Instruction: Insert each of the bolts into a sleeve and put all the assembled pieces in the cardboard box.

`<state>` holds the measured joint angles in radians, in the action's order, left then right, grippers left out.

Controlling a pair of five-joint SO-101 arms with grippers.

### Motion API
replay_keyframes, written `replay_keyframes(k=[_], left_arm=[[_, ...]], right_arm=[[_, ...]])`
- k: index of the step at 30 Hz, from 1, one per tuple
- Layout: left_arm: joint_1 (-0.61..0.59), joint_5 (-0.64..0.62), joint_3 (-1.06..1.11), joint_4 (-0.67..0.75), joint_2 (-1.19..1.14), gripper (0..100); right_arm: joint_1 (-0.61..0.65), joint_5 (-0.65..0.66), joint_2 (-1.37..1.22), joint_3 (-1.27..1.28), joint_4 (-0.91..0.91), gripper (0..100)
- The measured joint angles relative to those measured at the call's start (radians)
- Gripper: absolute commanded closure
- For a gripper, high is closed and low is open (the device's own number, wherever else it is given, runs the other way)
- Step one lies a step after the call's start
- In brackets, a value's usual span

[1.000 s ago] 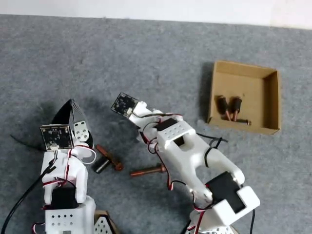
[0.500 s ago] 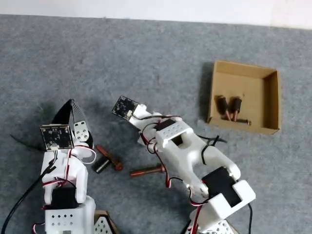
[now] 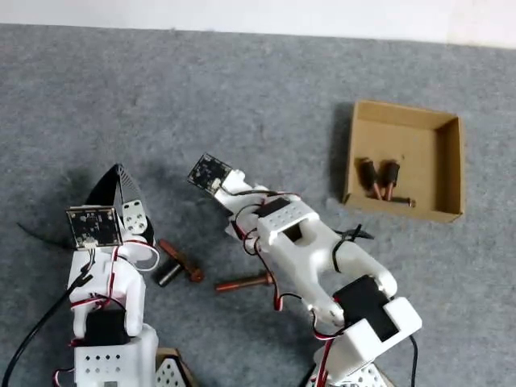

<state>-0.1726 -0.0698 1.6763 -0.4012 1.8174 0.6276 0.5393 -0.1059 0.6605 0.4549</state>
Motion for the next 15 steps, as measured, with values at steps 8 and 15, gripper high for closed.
replay_keyframes(k=[8, 15], left_arm=[[0.0, 0.0, 0.0, 0.0, 0.0, 99], [0.0, 0.0, 0.0, 0.0, 0.0, 99]], right_arm=[[0.0, -0.002, -0.003, 0.002, -0.015, 88.9], [0.0, -0.002, -0.003, 0.002, -0.015, 88.9]])
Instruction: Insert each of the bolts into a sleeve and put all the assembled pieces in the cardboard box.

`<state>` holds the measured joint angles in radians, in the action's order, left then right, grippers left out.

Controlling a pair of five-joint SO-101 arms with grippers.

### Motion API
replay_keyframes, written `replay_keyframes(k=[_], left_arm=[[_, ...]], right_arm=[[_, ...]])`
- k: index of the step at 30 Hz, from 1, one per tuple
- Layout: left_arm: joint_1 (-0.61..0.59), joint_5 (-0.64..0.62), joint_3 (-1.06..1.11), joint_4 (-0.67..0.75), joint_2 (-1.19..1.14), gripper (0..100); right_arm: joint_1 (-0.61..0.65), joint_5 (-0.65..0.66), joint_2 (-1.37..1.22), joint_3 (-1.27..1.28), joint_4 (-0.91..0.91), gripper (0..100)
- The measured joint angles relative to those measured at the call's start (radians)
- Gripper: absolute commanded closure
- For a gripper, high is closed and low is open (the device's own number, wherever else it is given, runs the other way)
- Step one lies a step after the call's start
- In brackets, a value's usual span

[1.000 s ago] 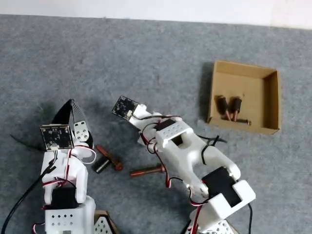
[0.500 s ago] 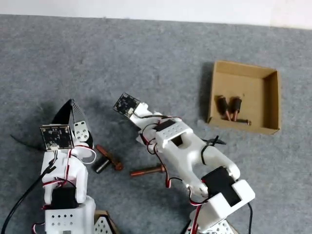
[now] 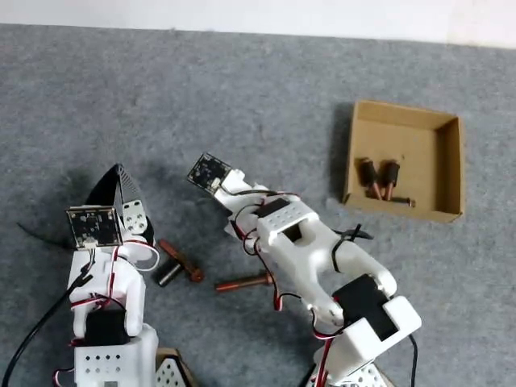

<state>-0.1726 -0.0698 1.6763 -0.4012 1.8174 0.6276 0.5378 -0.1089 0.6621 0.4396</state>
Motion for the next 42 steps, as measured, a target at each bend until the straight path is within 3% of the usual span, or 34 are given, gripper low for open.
replay_keyframes(k=[12, 36, 38, 40, 42], left_arm=[[0.0, 0.0, 0.0, 0.0, 0.0, 99], [0.0, 0.0, 0.0, 0.0, 0.0, 99], [0.0, 0.0, 0.0, 0.0, 0.0, 99], [0.0, 0.0, 0.0, 0.0, 0.0, 99], [0.0, 0.0, 0.0, 0.0, 0.0, 99]], right_arm=[[0.0, -0.098, 0.0, 0.0, -0.058, 89.0], [0.0, -0.018, -0.002, -0.002, -0.031, 89.0], [0.0, -0.018, -0.002, -0.002, -0.031, 90.8], [0.0, -0.018, -0.002, -0.002, -0.031, 99.5], [0.0, -0.014, -0.002, -0.003, -0.031, 98.3]])
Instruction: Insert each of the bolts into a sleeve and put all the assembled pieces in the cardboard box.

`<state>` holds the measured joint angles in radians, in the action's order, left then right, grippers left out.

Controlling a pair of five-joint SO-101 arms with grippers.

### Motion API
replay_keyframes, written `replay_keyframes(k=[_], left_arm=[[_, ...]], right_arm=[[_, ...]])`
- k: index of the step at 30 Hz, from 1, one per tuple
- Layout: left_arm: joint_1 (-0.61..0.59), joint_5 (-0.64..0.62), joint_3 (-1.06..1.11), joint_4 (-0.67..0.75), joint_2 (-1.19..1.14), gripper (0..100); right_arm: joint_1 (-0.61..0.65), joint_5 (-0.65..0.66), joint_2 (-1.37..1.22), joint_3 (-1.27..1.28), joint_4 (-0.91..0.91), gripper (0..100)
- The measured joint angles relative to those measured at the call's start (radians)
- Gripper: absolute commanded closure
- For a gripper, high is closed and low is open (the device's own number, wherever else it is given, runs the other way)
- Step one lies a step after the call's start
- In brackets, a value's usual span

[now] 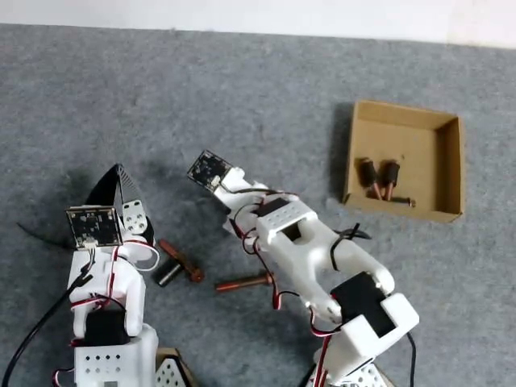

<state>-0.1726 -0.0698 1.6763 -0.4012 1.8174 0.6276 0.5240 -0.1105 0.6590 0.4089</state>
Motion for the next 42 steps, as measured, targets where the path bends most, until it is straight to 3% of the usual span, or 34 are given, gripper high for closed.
replay_keyframes(k=[11, 24, 31, 35, 42], left_arm=[[0.0, 0.0, 0.0, 0.0, 0.0, 99], [0.0, 0.0, 0.0, 0.0, 0.0, 99], [0.002, 0.0, 0.0, 0.0, 0.0, 99], [0.094, 0.052, 0.0, -0.028, 0.0, 99], [0.411, 0.292, 0.0, -0.146, 0.0, 95]], right_arm=[[0.0, -0.003, 0.048, 0.005, 0.009, 99.3], [-0.055, -0.077, 0.628, 0.482, -0.201, 99.3], [-0.115, -0.077, 0.769, 0.506, -0.209, 99.3], [-0.137, -0.077, 0.818, 0.506, -0.209, 99.3], [-0.19, -0.077, 0.832, 0.506, -0.209, 99.3]])
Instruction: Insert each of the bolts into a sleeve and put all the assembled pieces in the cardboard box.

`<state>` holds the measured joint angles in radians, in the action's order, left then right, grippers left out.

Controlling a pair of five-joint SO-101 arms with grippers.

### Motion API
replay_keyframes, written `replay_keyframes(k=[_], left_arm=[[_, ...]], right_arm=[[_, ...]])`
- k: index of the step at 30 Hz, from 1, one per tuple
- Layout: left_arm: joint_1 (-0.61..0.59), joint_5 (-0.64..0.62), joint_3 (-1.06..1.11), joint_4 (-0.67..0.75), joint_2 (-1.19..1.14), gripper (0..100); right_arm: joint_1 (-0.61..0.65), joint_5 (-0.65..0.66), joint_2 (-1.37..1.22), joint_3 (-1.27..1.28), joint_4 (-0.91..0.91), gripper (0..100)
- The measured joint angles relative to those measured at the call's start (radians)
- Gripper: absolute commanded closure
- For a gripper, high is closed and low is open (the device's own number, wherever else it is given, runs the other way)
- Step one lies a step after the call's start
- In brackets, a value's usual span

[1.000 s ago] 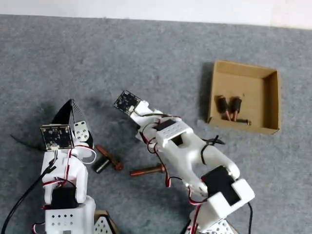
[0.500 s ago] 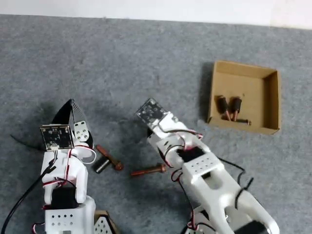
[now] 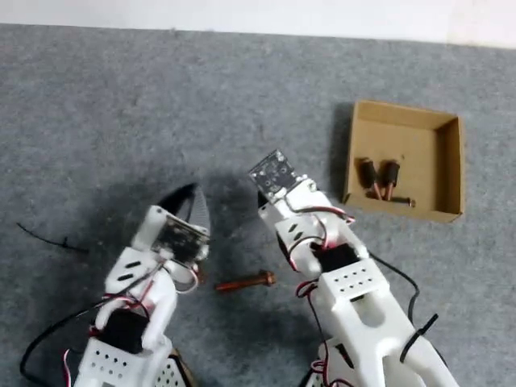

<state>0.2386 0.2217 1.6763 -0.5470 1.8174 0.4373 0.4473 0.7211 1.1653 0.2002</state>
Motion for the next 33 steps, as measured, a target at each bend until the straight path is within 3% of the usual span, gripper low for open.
replay_keyframes(k=[3, 10, 17, 25, 33], left_arm=[[0.018, 0.017, 0.0, -0.003, 0.0, 89], [0.138, 0.02, -0.025, -0.086, -0.081, 90], [0.267, 0.072, -0.247, -0.153, -0.528, 85], [0.279, 0.068, -0.563, -0.23, -1.151, 81], [0.345, 0.107, -0.769, -0.483, -1.303, 81]], right_arm=[[-0.038, 0.0, 0.0, 0.0, 0.0, 99.3], [-0.051, 0.0, 0.002, 0.02, -0.072, 99.3], [-0.066, 0.0, 0.002, 0.02, -0.075, 99.3], [-0.074, 0.0, 0.002, 0.02, -0.075, 99.3], [-0.143, -0.054, 0.0, 0.021, -0.098, 99.3]])
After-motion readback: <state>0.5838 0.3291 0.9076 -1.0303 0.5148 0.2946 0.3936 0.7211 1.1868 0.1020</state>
